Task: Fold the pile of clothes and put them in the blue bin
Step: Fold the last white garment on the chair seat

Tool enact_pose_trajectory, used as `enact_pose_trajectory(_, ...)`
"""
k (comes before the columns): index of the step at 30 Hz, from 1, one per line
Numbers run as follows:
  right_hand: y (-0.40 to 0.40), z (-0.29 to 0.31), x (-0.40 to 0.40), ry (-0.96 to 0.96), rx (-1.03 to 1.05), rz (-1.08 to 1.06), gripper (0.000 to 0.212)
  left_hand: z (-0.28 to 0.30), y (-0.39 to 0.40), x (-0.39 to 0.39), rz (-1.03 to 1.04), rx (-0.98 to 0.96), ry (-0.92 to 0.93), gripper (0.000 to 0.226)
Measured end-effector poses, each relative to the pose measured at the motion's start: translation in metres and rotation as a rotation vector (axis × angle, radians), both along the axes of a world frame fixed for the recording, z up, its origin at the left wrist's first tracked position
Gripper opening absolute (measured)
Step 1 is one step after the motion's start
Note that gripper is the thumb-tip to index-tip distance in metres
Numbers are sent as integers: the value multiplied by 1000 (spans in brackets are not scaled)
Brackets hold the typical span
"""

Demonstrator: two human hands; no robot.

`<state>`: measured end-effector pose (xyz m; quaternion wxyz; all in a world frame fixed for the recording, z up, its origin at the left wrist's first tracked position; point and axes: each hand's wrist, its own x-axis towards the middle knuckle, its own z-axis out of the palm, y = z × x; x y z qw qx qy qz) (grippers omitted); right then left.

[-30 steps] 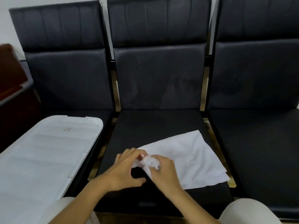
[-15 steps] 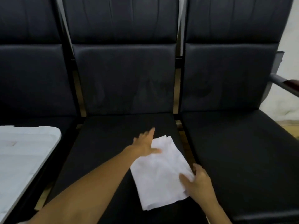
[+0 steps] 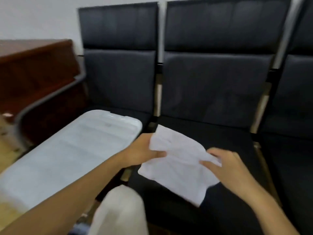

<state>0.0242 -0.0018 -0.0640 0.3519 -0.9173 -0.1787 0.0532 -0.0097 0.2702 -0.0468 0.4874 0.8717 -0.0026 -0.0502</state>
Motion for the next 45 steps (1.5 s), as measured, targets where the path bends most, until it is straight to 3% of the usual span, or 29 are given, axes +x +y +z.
enact_pose_trajectory(3, 88, 52, -20, -139, 123, 304, 7, 24, 84, -102, 321, -51, -161, 30)
enact_pose_trajectory(7, 225, 90, -74, -102, 124, 717, 3, 30, 165, -251, 599, -9, -237, 30)
enact_pose_trajectory(12, 379, 57, -179, -39, -50, 1094, 5, 5, 228, -419, 881, 81, -170, 26)
enact_pose_trajectory(14, 412, 20, -217, 4, -118, 1096, 9, -16, 242, -461, 938, 82, -70, 26)
enact_pose_trajectory(17, 445, -39, -261, 50, -224, 1089, 11, -57, 262, -499, 995, 91, 49, 47)
enact_pose_trajectory(21, 460, -76, -280, 20, -200, 1080, 11, -94, 273, -513, 1045, 18, 59, 19)
enact_pose_trajectory(24, 454, -82, -282, -138, -214, 1064, 18, -118, 259, -509, 1010, 19, 29, 19)
enact_pose_trajectory(26, 442, -93, -283, -280, -390, 1111, 22, -145, 245, -509, 900, 59, 46, 20)
enact_pose_trajectory(29, 415, -122, -282, -260, -798, 1285, 35, -195, 223, -512, 594, 140, 284, 26)
enact_pose_trajectory(31, 405, -136, -283, -358, -845, 1285, 29, -220, 213, -510, 466, 170, 400, 32)
enact_pose_trajectory(33, 412, -138, -277, -560, -649, 1176, 31, -230, 211, -503, 481, 129, 423, 34)
enact_pose_trajectory(35, 424, -130, -262, -628, -471, 896, 46, -228, 217, -493, 578, 118, 367, 25)
enact_pose_trajectory(38, 433, -121, -229, -497, -665, 595, 89, -218, 232, -480, 706, 96, 296, 17)
enact_pose_trajectory(41, 435, -121, -222, -327, -817, 532, 86, -211, 243, -471, 752, 66, 252, 25)
enact_pose_trajectory(45, 427, -97, -248, -449, -818, 571, 76, -198, 248, -473, 820, -68, 157, 21)
